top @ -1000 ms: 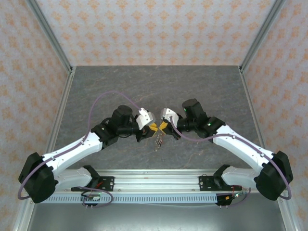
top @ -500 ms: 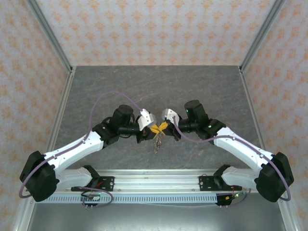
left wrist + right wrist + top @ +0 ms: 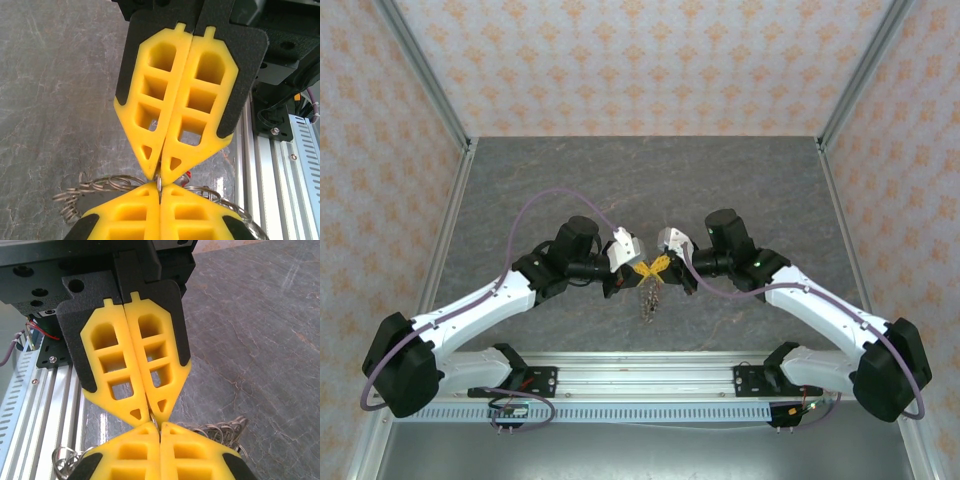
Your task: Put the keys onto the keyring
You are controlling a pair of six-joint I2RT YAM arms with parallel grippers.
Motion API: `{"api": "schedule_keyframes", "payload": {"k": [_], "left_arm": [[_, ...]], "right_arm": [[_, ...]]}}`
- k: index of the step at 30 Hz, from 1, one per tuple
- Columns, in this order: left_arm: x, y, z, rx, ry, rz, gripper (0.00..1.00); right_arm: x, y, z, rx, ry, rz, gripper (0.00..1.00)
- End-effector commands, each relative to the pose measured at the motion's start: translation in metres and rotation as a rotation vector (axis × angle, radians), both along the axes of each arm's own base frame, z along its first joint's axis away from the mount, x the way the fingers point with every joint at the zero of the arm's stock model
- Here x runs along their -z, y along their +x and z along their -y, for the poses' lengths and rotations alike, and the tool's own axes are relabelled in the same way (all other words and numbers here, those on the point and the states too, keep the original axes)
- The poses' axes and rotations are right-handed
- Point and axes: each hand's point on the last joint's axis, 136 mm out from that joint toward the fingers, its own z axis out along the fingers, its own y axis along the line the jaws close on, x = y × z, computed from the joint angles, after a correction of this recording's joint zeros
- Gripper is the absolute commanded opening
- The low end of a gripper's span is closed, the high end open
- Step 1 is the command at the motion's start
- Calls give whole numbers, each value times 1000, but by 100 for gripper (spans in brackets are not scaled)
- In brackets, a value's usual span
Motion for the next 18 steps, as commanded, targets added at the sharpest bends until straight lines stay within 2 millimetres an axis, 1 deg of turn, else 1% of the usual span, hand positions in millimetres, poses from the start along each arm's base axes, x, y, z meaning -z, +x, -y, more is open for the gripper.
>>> {"api": "schedule_keyframes", "payload": {"k": [1, 7, 11, 15, 17, 18], "left_arm": [[-11, 5, 3, -5, -16, 31, 0], [-11, 5, 1, -23, -20, 24, 0], [-15, 11, -4, -78, -36, 48, 0], [-20, 11, 0, -75, -82, 42, 0], [-21, 10, 3, -64, -89, 28, 0], [-20, 11, 3, -64, -87, 24, 0]], "right_arm": [[-29, 1, -4, -13, 90, 75, 0], [-26, 3, -1, 10, 79, 76, 0], [-22, 5, 0, 26, 65, 73, 0], [-22, 7, 0, 38, 62, 64, 0], [-23, 3, 0, 25, 72, 58, 3], [-23, 2, 0, 22, 72, 56, 7]]}}
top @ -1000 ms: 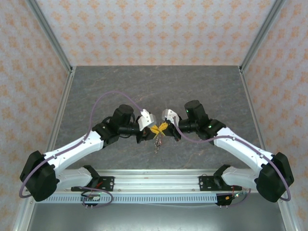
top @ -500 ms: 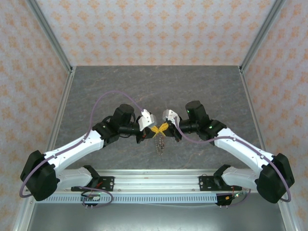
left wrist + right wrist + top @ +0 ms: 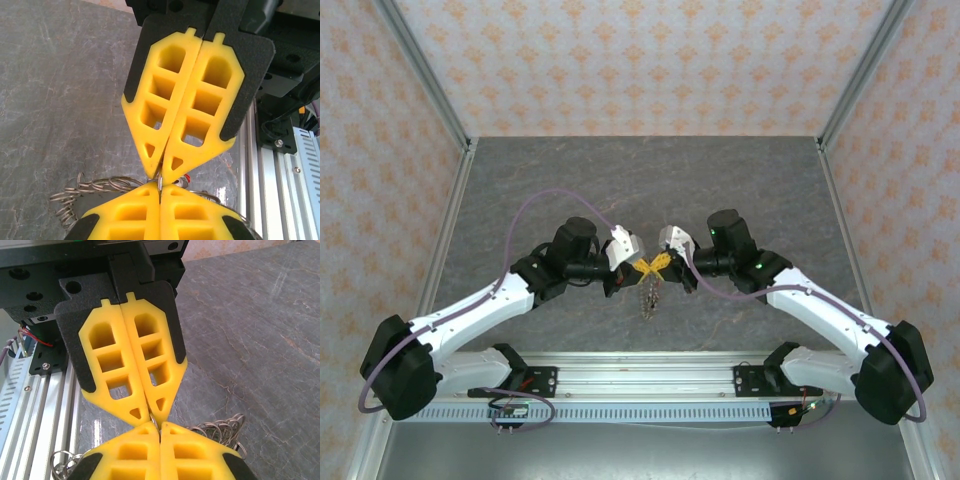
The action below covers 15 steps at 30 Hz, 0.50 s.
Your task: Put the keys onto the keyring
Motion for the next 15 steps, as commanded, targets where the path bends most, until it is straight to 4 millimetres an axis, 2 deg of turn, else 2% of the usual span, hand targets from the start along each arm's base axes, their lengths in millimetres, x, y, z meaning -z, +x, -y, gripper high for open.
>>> {"api": "schedule_keyframes", "payload": {"k": [1, 4, 13, 15], "left_arm": [[-13, 6, 4, -16, -49, 25, 0], [-11, 6, 2, -25, -43, 30, 0], [-4, 9, 3, -39, -43, 18, 0], [-4, 11, 4, -39, -46, 15, 0]], "right_arm": [[-16, -2, 0, -5, 50, 39, 12], [-11, 2, 4, 29, 30, 48, 23], [-7, 7, 19, 115, -11, 101, 29], [-2, 6, 20, 122, -26, 92, 28]]}}
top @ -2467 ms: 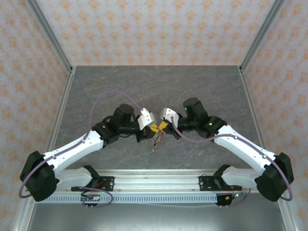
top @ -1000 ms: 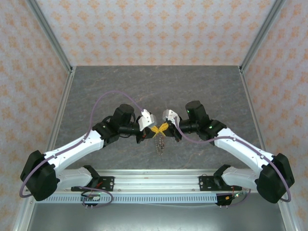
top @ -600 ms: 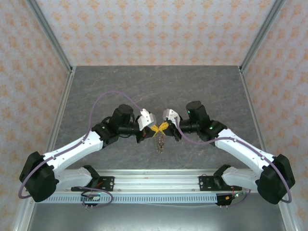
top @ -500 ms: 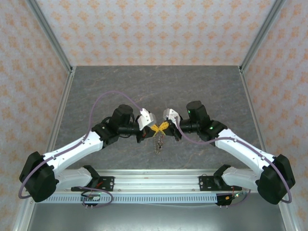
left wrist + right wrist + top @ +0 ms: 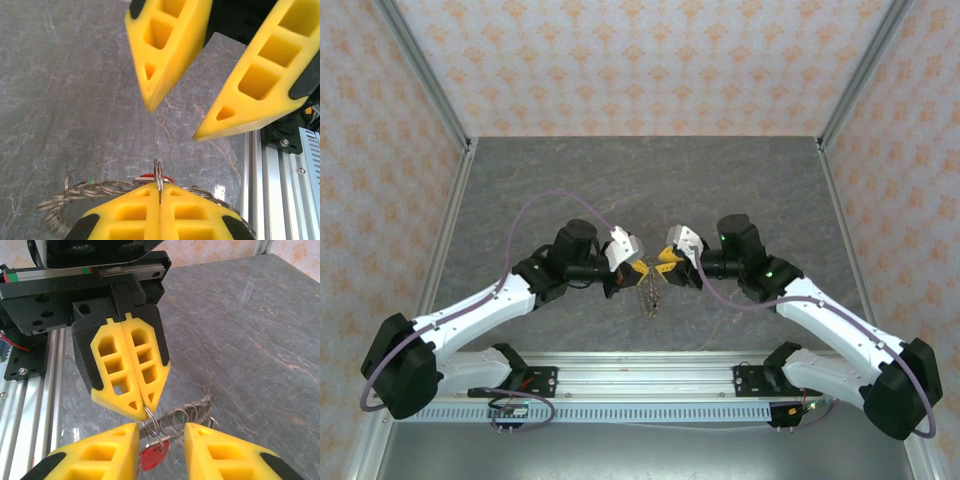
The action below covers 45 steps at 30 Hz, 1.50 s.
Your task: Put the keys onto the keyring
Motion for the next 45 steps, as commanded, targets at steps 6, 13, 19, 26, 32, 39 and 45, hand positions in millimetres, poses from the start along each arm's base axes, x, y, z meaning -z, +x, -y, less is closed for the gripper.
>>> {"api": "schedule_keyframes", "payload": {"k": [6, 13, 19, 26, 32, 39, 45], "left_arm": [[-16, 10, 8, -8, -64, 40, 0], [-19, 10, 9, -11, -80, 43, 0], [-20, 11, 10, -10, -82, 46, 0], [-18, 12, 10, -16, -82, 44, 0], [-13, 14, 9, -36, -87, 43, 0], [-4, 14, 6, -46, -67, 34, 0], [-1, 11, 5, -39, -60, 35, 0]], "right_arm": [[13, -6, -5, -42, 0, -56, 21], [29, 0, -12, -55, -21, -91, 13], [32, -1, -19, -82, 2, -121, 11], [47, -3, -15, -69, -37, -159, 8], [48, -5, -12, -60, -38, -160, 8], [41, 4, -5, 3, -56, -98, 15], [30, 18, 3, 87, -54, -16, 15]]}}
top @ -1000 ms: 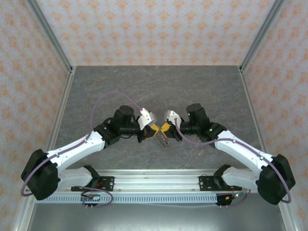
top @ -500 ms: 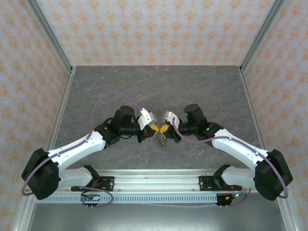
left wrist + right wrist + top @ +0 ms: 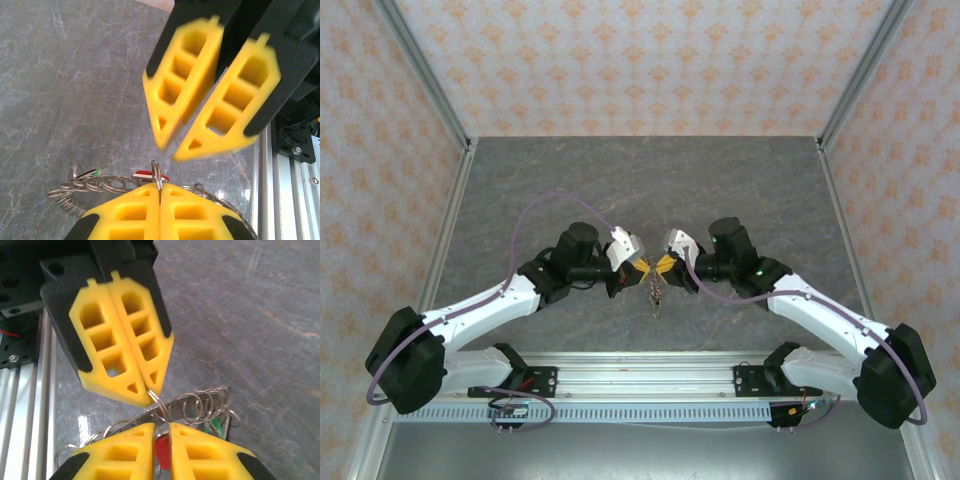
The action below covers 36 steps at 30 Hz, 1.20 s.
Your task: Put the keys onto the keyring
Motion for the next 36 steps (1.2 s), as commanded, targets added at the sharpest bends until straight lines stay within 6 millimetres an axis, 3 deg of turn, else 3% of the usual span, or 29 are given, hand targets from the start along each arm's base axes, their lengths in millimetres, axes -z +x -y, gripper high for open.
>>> {"api": "schedule_keyframes", "payload": {"k": [1, 5, 13, 18, 22, 25, 31, 36], "left_arm": [[-14, 2, 3, 4, -45, 50, 0], [-16, 3, 4, 0, -57, 46, 0], [-23, 8, 5, -29, -88, 57, 0], [-24, 12, 4, -52, -94, 62, 0], [-19, 16, 3, -75, -94, 57, 0], [-15, 21, 2, -111, -109, 53, 0], [-3, 28, -3, -185, -150, 44, 0], [9, 32, -2, -207, -166, 21, 0]], "right_arm": [[-2, 13, 5, 67, -13, 66, 15], [2, 29, 7, 147, -25, 72, 14], [14, 2, -18, -24, -1, -31, 14], [18, 2, -19, -7, 22, -50, 13], [8, 2, -25, 1, 114, -81, 14], [16, 0, -29, 0, 115, -153, 14], [40, 20, -21, 151, 81, -181, 12], [48, 27, -22, 214, 135, -240, 10]]}}
